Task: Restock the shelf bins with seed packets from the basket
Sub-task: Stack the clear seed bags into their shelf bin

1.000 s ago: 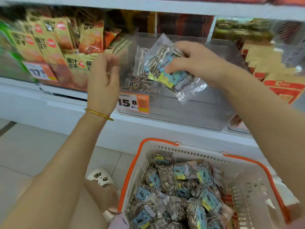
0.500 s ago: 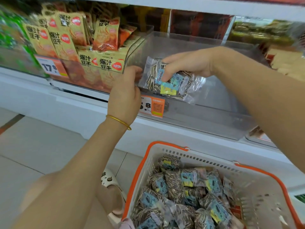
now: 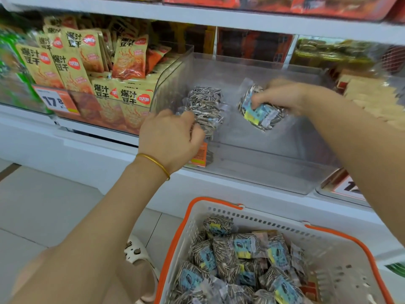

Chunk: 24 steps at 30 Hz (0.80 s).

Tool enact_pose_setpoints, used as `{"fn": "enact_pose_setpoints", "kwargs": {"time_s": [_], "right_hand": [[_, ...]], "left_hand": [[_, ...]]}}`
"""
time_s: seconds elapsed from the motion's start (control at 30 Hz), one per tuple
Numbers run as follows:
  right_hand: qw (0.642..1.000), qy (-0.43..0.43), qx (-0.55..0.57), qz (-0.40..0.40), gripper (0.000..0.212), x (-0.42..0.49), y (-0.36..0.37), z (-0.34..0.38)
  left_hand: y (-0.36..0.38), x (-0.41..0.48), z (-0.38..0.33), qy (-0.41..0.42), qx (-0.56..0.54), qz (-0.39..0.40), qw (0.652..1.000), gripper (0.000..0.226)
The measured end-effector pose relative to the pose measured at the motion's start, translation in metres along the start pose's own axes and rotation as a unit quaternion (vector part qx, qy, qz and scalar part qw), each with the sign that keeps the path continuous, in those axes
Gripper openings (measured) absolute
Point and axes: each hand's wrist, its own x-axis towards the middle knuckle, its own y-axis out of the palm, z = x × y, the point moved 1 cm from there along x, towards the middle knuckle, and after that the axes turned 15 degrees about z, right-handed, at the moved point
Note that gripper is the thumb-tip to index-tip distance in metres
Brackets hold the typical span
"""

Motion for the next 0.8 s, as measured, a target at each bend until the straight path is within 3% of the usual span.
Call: {"fn": "enact_pose_setpoints", "kwargs": {"time_s": [0.1,0.17,0.23,0.37,0.57,0.8], "right_hand": [[0.976,0.057,-0.193,-0.079,0.035,0.013,-0.001,-0.004],[0.960,0.055,-0.246,-0.123,0.045,0.029,0.000,-0.007],[0.947,0.035,-0.274,-0.161,0.046,0.047,0.001,-0.008],[0.919,0.032,-0.326,-0.218,0.042,0.080,0.002,-0.007],[0.893,0.043,-0.380,-0.236,0.046,0.109,0.000,-0.023],[0.881,-0.011,-0.397,-0.257,0.039,0.111,0.005,-0.031]], "left_hand": [[-0.001,0.028,-0.015,0.093,-0.019,0.095,0.991,0.073],[0.003,0.044,-0.021,0.130,-0.017,0.188,0.973,0.088],[0.009,0.052,-0.018,0.126,-0.004,0.231,0.965,0.096],[0.019,0.050,-0.009,0.133,-0.033,0.193,0.972,0.089],[0.022,0.050,-0.010,0.128,-0.039,0.253,0.958,0.080],[0.020,0.051,-0.010,0.118,-0.050,0.263,0.956,0.096]]}}
